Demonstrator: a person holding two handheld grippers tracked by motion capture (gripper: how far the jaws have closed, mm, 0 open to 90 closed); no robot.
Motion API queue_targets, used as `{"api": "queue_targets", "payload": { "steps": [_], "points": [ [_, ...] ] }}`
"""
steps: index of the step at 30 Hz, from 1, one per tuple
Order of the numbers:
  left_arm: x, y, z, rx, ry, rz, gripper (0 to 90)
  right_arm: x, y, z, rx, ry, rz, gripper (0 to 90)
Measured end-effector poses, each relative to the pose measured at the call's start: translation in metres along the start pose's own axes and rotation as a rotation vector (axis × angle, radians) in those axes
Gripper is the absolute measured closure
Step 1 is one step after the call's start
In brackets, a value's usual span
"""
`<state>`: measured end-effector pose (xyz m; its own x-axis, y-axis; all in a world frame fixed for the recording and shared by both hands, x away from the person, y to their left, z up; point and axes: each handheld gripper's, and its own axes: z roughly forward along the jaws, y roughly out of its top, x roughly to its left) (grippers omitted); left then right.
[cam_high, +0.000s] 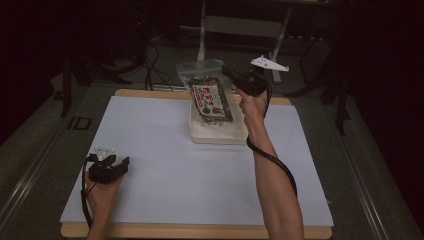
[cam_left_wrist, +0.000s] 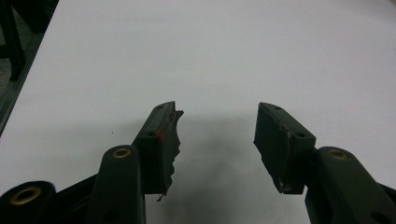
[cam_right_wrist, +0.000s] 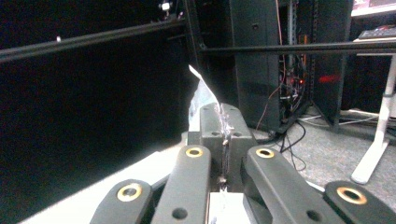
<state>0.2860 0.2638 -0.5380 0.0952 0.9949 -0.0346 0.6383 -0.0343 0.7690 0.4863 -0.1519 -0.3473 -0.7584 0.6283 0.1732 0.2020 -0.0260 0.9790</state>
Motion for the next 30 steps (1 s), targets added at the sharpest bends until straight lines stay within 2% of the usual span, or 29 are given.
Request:
{"api": "queue_targets", "payload": {
  "steps": [7,9,12,14,16,17,22,24,26,30],
  "points": [
    [-0.001,0.0,0.001,0.008,0.002,0.007,49.2,-0.001,0.003,-0.009,0.092,-0.004,-0.087,89.6],
    [-0.002,0.0,0.001,0.009,0.001,0.008,49.2,-0.001,0.006,-0.012,0.123,-0.012,-0.124,89.3],
    [-0.002,0.0,0.001,0.011,0.002,0.011,49.1,-0.001,0.009,-0.015,0.171,0.001,-0.162,87.8],
    [-0.002,0.0,0.002,0.013,0.002,0.011,49.1,-0.002,0.012,-0.015,0.209,0.032,-0.176,84.1],
    [-0.002,0.0,0.002,0.014,0.003,0.013,49.1,0.0,0.013,-0.012,0.267,0.035,-0.206,77.2],
    [-0.002,-0.001,0.002,0.014,0.003,0.012,49.1,0.002,0.012,-0.009,0.296,0.022,-0.23,73.5],
    [-0.002,0.0,0.002,0.01,0.002,0.007,49.1,0.007,0.002,0.004,0.407,-0.012,-0.283,73.2],
    [-0.001,0.0,0.002,0.01,0.003,0.004,49.0,0.01,0.0,0.006,0.398,-0.02,-0.283,80.3],
    [-0.001,0.0,0.001,0.009,0.001,0.003,49.0,0.011,0.001,0.004,0.351,-0.022,-0.263,84.7],
    [0.0,0.0,0.0,0.007,0.004,0.0,49.0,0.008,0.0,0.0,0.266,-0.013,-0.21,86.7]
  ]
}}
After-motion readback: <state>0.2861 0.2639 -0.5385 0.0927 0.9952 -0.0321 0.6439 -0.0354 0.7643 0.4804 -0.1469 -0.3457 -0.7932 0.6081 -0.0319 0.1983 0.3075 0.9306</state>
